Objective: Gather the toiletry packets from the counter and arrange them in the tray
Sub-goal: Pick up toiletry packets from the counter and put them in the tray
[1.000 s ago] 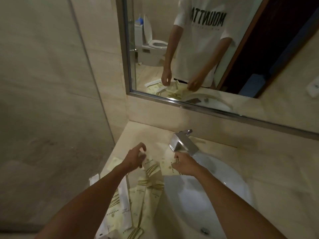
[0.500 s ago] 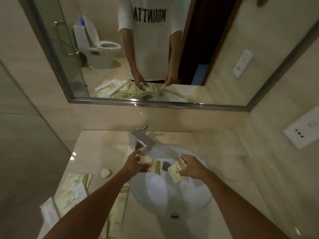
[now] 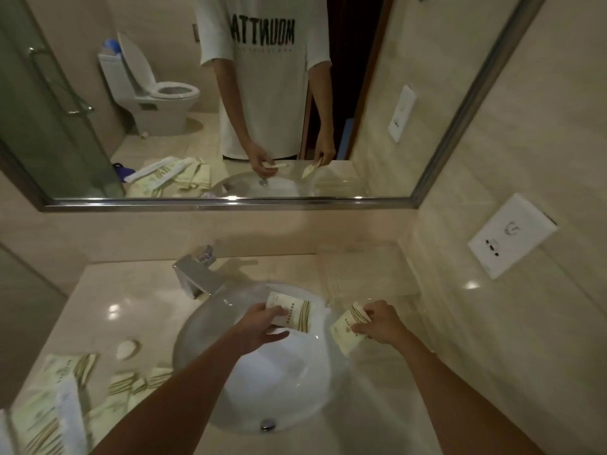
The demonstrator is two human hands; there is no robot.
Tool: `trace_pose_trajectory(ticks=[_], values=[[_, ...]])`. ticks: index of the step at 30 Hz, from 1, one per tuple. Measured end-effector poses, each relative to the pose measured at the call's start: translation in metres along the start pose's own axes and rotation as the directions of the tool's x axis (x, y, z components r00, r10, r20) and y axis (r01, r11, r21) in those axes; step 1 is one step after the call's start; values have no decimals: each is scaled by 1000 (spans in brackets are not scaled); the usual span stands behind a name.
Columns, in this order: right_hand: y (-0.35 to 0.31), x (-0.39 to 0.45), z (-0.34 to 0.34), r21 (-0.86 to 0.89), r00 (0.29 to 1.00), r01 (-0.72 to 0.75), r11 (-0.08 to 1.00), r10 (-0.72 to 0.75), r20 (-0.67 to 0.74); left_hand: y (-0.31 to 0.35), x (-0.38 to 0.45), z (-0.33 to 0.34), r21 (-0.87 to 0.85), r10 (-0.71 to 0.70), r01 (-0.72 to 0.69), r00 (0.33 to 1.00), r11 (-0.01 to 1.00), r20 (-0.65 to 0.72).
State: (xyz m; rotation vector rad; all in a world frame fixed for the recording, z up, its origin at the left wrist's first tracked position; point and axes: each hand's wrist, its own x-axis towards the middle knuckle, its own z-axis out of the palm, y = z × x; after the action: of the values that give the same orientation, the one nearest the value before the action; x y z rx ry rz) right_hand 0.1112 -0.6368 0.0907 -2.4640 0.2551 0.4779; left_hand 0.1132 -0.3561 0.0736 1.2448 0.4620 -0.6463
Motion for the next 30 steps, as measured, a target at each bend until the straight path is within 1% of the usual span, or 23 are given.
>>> trace_pose_trajectory(ticks=[5, 9, 12, 15, 19, 23, 27, 30], values=[[41, 15, -15, 50, 998, -55, 997, 57, -32, -9, 16, 39, -92, -38, 43, 998, 995, 55], [66, 28, -10, 147, 987, -129, 981, 142, -79, -19, 25, 56, -113, -51, 56, 998, 992, 42], [73, 31, -3, 174, 989, -132, 976, 141, -42, -22, 31, 62, -98, -39, 46, 997, 994, 68], [83, 37, 9, 206, 991, -132, 970, 127, 39, -24, 35, 64, -51, -33, 38, 995, 998, 94], [89, 46, 21, 148, 991, -82, 986, 64, 118, -28, 39, 60, -16, -30, 32, 994, 999, 101], [90, 54, 31, 59, 992, 7, 998, -14, 124, -31, 44, 61, 0, -43, 43, 999, 999, 5], [94, 58, 41, 4, 994, 47, 999, -47, 99, -30, 48, 67, 131, -12, 20, 998, 991, -64], [97, 58, 44, -54, 993, 88, 995, -83, 83, -29, 54, 71, 224, 38, -24, 998, 974, -58]])
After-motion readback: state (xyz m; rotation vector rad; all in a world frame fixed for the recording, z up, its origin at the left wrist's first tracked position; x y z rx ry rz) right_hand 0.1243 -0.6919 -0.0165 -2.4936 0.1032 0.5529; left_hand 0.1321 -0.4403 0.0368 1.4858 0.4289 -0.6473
